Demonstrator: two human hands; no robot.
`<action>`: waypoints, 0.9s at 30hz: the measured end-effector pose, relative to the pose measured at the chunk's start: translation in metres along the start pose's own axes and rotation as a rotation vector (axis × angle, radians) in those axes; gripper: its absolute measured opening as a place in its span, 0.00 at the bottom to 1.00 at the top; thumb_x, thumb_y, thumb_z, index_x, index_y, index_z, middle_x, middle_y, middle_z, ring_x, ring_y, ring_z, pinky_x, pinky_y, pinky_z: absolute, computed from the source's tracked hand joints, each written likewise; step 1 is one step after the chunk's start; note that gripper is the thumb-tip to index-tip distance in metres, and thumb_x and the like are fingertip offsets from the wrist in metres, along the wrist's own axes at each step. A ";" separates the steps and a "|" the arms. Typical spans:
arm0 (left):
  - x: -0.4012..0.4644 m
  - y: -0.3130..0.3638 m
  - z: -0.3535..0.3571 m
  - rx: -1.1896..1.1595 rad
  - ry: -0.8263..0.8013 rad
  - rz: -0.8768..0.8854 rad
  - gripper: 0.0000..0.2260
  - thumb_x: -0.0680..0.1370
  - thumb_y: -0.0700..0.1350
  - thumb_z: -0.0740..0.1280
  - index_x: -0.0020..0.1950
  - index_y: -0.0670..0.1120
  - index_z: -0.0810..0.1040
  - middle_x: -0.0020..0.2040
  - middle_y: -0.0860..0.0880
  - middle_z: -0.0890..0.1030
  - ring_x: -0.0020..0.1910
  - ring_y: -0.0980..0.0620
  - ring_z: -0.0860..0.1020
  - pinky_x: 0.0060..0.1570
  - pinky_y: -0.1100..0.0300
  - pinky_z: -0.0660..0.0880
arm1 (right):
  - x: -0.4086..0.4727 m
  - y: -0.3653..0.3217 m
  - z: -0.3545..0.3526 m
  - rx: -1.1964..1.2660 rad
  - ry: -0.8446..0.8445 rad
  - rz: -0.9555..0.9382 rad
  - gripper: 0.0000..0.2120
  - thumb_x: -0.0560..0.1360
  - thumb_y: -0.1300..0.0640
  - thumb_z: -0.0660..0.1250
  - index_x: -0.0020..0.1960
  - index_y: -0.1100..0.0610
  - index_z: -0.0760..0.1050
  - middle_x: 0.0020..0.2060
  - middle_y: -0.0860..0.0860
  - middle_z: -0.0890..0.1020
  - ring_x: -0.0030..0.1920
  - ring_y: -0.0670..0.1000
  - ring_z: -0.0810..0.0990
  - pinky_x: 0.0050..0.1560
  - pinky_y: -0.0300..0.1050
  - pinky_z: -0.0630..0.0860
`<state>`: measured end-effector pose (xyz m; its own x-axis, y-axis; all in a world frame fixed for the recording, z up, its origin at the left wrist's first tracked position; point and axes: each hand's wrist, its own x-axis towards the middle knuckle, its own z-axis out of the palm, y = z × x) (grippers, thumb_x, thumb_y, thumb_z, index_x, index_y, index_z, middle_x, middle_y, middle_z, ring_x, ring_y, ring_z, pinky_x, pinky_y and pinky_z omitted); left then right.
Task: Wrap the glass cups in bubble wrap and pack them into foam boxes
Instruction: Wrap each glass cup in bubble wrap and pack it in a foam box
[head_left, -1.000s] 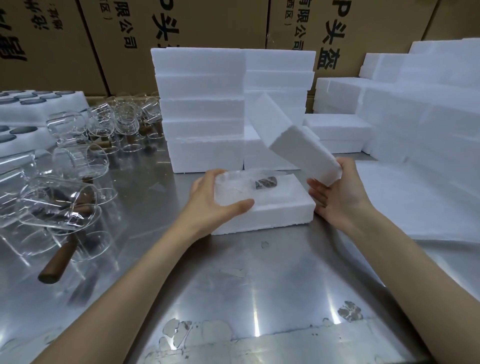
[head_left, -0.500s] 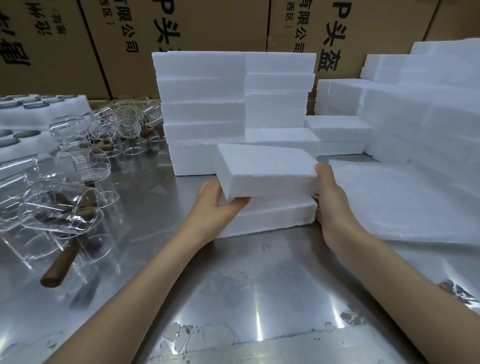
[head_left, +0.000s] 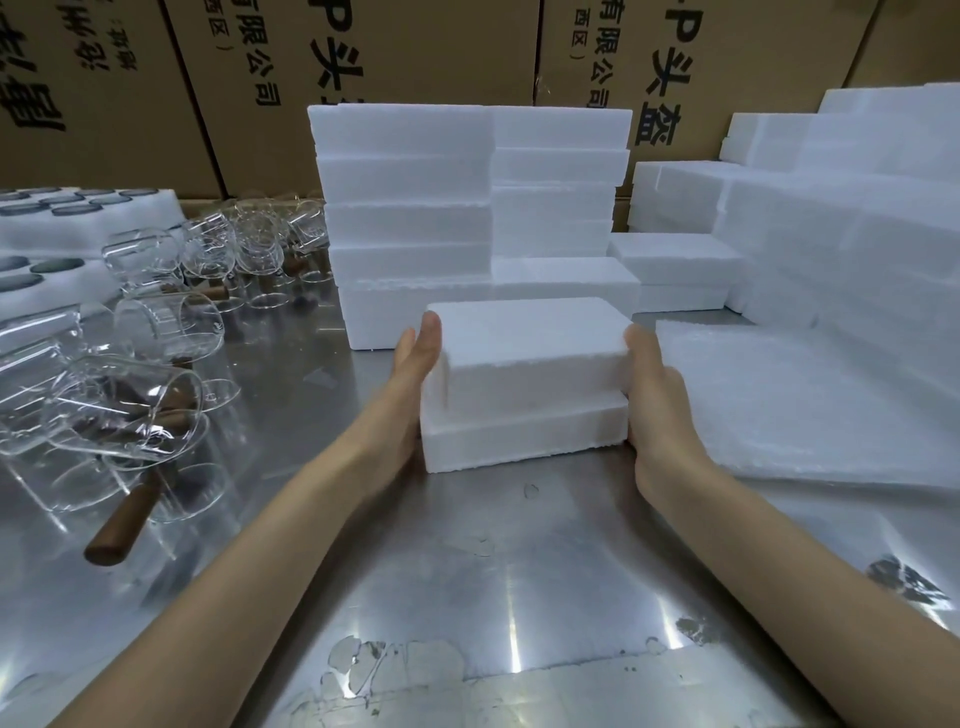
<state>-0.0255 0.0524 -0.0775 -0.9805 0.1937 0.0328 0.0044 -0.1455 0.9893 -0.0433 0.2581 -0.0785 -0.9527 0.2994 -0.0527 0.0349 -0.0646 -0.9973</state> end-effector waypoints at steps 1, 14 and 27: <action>0.000 0.001 0.002 -0.008 0.001 -0.001 0.59 0.54 0.80 0.66 0.79 0.58 0.49 0.78 0.57 0.58 0.76 0.53 0.59 0.75 0.46 0.55 | -0.001 0.002 0.001 -0.002 0.011 -0.018 0.19 0.71 0.34 0.58 0.48 0.49 0.71 0.49 0.48 0.78 0.48 0.48 0.76 0.41 0.43 0.69; 0.002 0.001 0.007 -0.112 0.237 0.019 0.17 0.81 0.56 0.56 0.63 0.49 0.76 0.56 0.49 0.83 0.57 0.49 0.80 0.63 0.49 0.73 | -0.002 -0.002 0.001 -0.125 -0.058 -0.081 0.37 0.63 0.36 0.60 0.59 0.64 0.71 0.44 0.51 0.73 0.43 0.52 0.71 0.44 0.49 0.65; 0.005 -0.005 0.003 -0.081 0.285 -0.016 0.12 0.81 0.53 0.58 0.60 0.52 0.77 0.56 0.53 0.83 0.56 0.53 0.80 0.65 0.52 0.71 | -0.004 -0.006 -0.004 -0.136 -0.170 -0.061 0.15 0.70 0.42 0.59 0.53 0.48 0.70 0.53 0.48 0.75 0.54 0.50 0.74 0.54 0.48 0.69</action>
<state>-0.0300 0.0570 -0.0822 -0.9960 -0.0825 -0.0354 -0.0161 -0.2237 0.9745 -0.0389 0.2612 -0.0726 -0.9910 0.1335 0.0062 0.0047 0.0813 -0.9967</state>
